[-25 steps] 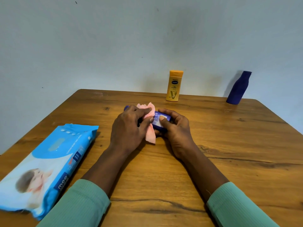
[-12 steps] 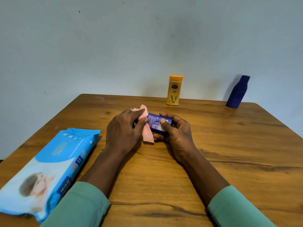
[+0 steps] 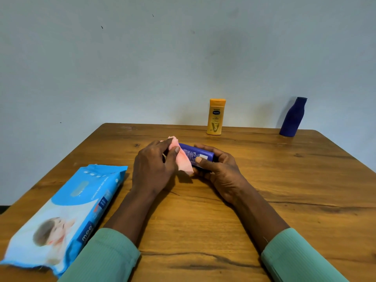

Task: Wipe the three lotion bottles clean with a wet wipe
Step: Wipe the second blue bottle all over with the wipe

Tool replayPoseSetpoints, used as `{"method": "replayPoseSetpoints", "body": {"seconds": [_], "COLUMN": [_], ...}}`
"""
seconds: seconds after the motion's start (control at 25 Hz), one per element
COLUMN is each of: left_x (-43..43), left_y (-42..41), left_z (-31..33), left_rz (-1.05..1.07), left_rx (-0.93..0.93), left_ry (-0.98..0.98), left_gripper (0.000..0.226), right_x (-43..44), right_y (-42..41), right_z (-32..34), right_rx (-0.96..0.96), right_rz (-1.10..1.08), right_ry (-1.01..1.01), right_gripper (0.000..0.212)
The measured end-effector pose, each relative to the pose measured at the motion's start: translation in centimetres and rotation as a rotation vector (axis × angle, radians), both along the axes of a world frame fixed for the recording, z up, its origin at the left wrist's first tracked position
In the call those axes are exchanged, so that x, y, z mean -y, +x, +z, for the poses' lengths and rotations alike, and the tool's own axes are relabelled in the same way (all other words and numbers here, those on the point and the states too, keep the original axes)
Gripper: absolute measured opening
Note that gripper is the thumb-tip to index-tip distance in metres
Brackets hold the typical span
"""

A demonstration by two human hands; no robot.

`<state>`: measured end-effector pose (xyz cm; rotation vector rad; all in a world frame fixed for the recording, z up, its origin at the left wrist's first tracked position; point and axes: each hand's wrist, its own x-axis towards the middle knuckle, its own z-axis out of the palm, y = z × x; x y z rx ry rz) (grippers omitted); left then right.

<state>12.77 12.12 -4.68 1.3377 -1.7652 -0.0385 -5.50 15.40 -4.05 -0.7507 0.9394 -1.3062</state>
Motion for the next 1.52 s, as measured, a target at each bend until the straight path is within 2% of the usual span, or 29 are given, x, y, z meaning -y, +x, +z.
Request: {"method": "replayPoseSetpoints", "body": {"seconds": [0.2, 0.32, 0.4, 0.48, 0.64, 0.76, 0.8, 0.88, 0.96, 1.0, 1.08, 1.24, 1.32, 1.4, 1.52], "left_x": [-1.2, -1.3, -0.9, -0.5, -0.7, -0.8, -0.9, -0.8, -0.8, -0.9, -1.6, -3.1, -3.0, -2.5, -2.0], "left_y": [-0.2, -0.1, 0.4, 0.7, 0.3, 0.0, -0.2, -0.5, -0.8, -0.9, -1.5, -3.1, -3.3, -3.3, -3.0], "left_z": [-0.7, -0.3, 0.1, 0.2, -0.2, 0.0, 0.2, 0.5, 0.3, 0.1, -0.1, -0.6, -0.4, 0.0, 0.7], "left_rz": [-0.039, 0.009, 0.030, 0.036, -0.014, -0.043, -0.043, -0.039, -0.049, -0.079, -0.149, -0.205, -0.215, -0.220, -0.187], "left_rx": [-0.103, -0.190, -0.177, -0.158, -0.208, -0.248, -0.278, -0.364, -0.402, -0.401, -0.347, -0.168, -0.266, -0.477, -0.654], "left_ry": [-0.035, -0.090, -0.122, -0.131, -0.114, -0.122, -0.106, -0.023, 0.072, 0.103, 0.117, 0.054, 0.089, 0.173, 0.190], "left_gripper": [0.043, 0.041, 0.038, 0.037, 0.043, 0.042, 0.040, 0.038, 0.035, 0.034, 0.031, 0.016, 0.017, 0.020, 0.026], "right_x": [-0.4, -0.6, -0.5, -0.5, -0.6, -0.5, -0.5, -0.4, -0.4, -0.4, -0.6, -0.4, -0.3, -0.4, -0.2], "right_y": [-0.2, -0.4, -0.1, 0.2, -0.1, 0.3, 0.5, 0.8, 0.9, 0.9, 1.0, 1.3, 1.1, 0.8, 1.3], "right_z": [-1.0, -0.6, -0.4, -0.3, -0.4, -0.1, 0.0, 0.2, 0.3, 0.2, 0.0, -0.8, -1.0, -0.9, -1.1], "right_rx": [0.282, 0.198, 0.075, 0.046, 0.262, 0.371, 0.341, 0.147, -0.017, -0.035, -0.017, -0.091, -0.104, -0.139, -0.271], "right_rz": [-0.064, 0.000, 0.023, 0.000, -0.081, -0.051, -0.022, 0.055, 0.132, 0.155, 0.155, 0.108, 0.093, 0.089, 0.042], "right_ry": [0.049, 0.039, 0.001, -0.013, 0.037, 0.061, 0.043, 0.025, 0.045, 0.062, 0.073, -0.053, -0.082, -0.118, -0.213], "right_gripper": [0.030, 0.037, 0.037, 0.035, 0.035, 0.040, 0.046, 0.053, 0.042, 0.037, 0.035, 0.044, 0.047, 0.048, 0.047]}}
